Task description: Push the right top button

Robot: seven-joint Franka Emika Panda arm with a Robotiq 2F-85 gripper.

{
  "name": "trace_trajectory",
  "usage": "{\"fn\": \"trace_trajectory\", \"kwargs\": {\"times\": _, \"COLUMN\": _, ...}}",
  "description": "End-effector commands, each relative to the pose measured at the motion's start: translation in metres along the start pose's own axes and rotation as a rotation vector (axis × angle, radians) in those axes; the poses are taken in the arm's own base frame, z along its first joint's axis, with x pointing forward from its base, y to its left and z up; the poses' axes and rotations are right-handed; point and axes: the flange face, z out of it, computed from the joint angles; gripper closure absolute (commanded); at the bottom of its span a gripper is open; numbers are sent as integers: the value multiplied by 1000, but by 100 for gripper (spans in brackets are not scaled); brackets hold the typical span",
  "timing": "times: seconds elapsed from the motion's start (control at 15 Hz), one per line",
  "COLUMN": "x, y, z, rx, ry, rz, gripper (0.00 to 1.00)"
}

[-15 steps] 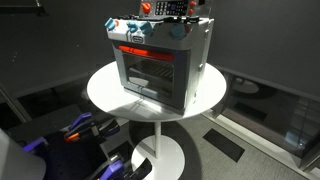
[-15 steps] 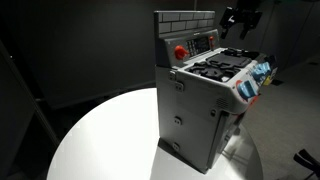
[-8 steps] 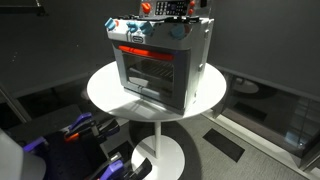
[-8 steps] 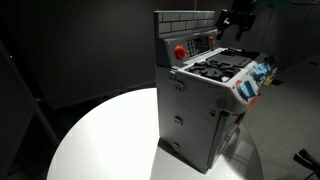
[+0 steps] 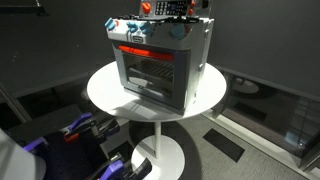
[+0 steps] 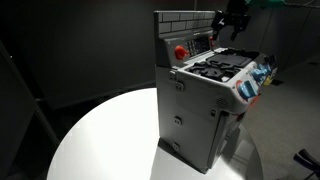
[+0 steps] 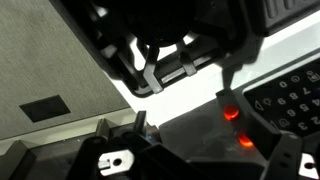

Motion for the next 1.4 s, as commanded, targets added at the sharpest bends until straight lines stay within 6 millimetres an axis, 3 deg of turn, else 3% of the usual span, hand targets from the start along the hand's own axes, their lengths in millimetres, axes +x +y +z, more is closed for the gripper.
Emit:
{"fn": "trace_trajectory", "kwargs": {"times": 0.0, "x": 15, "y": -6, "z": 4, "rx": 15, "ry": 15, "rz": 8, "gripper": 0}}
{"fn": "trace_trajectory", "kwargs": {"times": 0.27, "x": 20, "y": -9, "z": 9, "rx": 16, "ry": 19, "rz": 3, "gripper": 0}}
{"fn": "trace_trajectory", "kwargs": {"times": 0.53, "x": 7, "y": -5, "z": 1, "rx": 13, "ry": -32, "rz": -1, "gripper": 0}}
{"fn": "trace_trajectory", "kwargs": {"times": 1.33, "x": -75, "y": 33, "z": -52, "rx": -76, "ry": -296, "rz": -91, "gripper": 0}}
